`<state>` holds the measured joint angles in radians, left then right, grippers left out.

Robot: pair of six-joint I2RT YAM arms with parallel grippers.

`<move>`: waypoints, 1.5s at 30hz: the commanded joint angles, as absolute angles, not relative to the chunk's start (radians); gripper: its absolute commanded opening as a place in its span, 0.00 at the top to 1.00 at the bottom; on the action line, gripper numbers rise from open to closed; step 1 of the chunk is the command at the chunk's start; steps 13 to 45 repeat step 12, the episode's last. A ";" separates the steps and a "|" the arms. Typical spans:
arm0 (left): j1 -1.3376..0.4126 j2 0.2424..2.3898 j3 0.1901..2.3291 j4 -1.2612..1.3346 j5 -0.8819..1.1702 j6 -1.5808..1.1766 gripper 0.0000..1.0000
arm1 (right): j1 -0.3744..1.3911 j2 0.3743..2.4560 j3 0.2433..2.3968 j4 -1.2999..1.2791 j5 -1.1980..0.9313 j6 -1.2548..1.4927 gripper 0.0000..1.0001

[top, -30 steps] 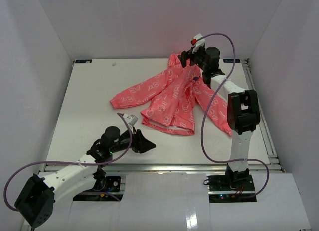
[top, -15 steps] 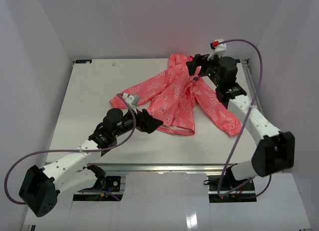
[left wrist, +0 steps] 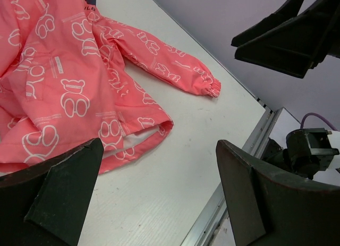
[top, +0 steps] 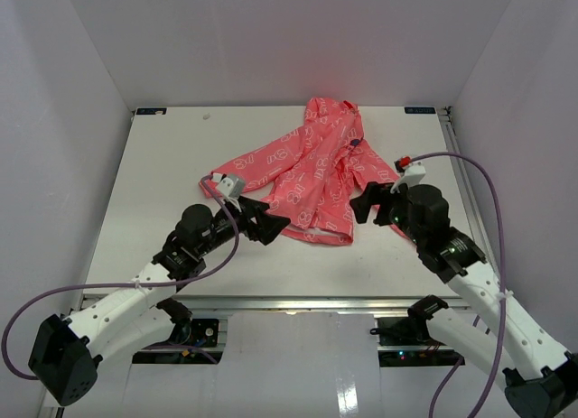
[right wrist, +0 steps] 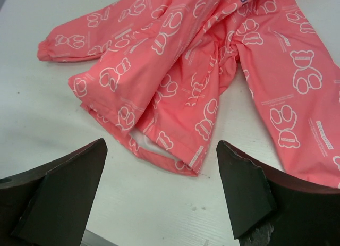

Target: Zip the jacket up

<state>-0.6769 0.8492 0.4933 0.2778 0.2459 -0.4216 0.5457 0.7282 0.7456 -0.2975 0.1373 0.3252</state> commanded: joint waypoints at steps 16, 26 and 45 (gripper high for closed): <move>-0.683 0.791 0.416 0.387 0.292 -0.382 0.02 | 0.552 0.537 0.656 -0.296 0.178 0.336 0.10; -0.683 0.791 0.416 0.387 0.292 -0.382 0.02 | 0.552 0.537 0.656 -0.296 0.178 0.336 0.10; -0.683 0.791 0.416 0.387 0.292 -0.382 0.02 | 0.552 0.537 0.656 -0.296 0.178 0.336 0.10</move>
